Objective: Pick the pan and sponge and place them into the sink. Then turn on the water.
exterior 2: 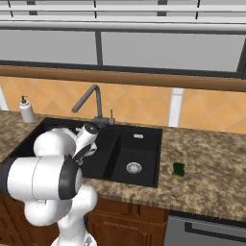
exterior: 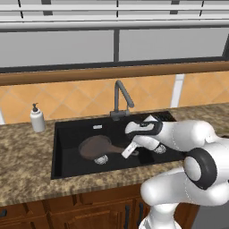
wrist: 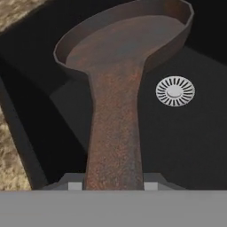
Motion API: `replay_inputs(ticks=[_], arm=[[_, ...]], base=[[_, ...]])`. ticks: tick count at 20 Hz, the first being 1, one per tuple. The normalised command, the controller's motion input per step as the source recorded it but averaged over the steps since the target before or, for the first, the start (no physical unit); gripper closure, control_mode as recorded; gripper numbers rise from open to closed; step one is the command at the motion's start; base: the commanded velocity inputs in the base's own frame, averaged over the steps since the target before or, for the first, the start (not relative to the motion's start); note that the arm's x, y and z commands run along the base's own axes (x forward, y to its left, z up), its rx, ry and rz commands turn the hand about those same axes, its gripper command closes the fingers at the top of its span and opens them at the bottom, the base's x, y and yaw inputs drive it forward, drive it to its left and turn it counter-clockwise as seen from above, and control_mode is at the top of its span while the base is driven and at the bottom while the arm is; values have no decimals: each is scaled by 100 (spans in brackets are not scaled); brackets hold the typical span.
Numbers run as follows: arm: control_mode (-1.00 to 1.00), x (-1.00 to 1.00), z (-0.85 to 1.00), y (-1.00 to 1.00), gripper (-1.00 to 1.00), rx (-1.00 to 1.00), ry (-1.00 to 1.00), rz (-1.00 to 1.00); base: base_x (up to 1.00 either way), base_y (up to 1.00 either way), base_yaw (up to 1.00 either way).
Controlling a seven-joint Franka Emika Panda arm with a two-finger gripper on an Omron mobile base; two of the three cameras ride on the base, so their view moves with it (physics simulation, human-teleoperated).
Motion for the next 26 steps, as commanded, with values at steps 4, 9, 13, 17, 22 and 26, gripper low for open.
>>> replay_inputs(ticks=[4, 9, 13, 17, 22, 26], arm=[[-100, 42, -34, 24, 100, -11, 4, 0], [-100, 38, -37, 16, 100, -11, 8, 0], [-100, 19, -30, 8, 100, -9, 7, 2], [-100, 18, -29, 3, 100, -7, 6, 3], [-100, 16, -16, 0, 100, -5, 1, 4], [-100, 12, -9, 0, 100, -3, 0, 5]], base=[[0, 0, 0], [0, 0, 0], [0, 0, 0], [0, 0, 0], [0, 0, 0], [0, 0, 0]])
